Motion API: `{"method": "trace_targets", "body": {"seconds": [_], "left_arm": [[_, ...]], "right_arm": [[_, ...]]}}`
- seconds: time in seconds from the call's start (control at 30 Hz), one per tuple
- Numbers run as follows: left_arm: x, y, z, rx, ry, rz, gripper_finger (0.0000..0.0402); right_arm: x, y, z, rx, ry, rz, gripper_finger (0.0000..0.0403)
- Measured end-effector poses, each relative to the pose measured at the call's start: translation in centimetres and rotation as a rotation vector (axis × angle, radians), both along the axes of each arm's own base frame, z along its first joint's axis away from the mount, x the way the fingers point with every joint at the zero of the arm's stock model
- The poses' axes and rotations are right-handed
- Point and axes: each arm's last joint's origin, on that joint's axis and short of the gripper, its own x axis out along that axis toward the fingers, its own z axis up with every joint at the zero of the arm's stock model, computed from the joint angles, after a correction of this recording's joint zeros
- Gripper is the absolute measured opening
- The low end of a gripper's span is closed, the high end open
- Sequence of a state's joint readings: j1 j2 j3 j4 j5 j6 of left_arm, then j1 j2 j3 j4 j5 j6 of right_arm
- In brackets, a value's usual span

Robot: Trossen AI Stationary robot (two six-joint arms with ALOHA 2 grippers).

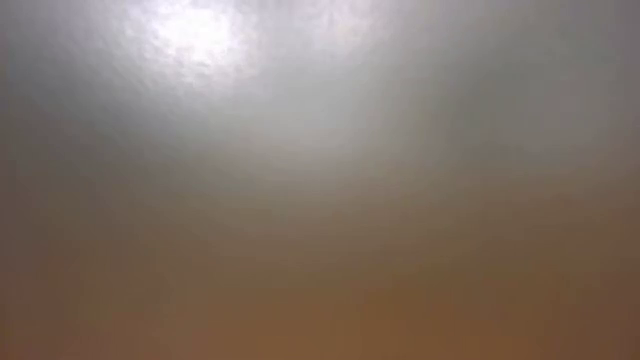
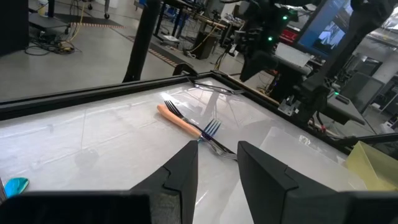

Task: Sort silverware by color (type)
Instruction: Put the blue fork into the yellow bin

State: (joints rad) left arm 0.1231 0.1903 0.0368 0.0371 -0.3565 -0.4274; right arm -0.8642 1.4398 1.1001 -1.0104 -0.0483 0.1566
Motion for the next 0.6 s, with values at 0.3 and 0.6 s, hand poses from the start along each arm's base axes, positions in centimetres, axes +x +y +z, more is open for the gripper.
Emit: {"method": "trace_targets", "body": {"seconds": [0.3,0.6], "left_arm": [[0.0,0.0,0.0,0.0,0.0,0.0,0.0096],[0.0,0.0,0.0,0.0,0.0,0.0,0.0096]], "right_arm": [[2.5,-3.5,-0.9,-0.046,0.095,0.162,0.0093],[3.2,-6.2,-3.1,0.0,0.13,0.221,0.0093]]}}
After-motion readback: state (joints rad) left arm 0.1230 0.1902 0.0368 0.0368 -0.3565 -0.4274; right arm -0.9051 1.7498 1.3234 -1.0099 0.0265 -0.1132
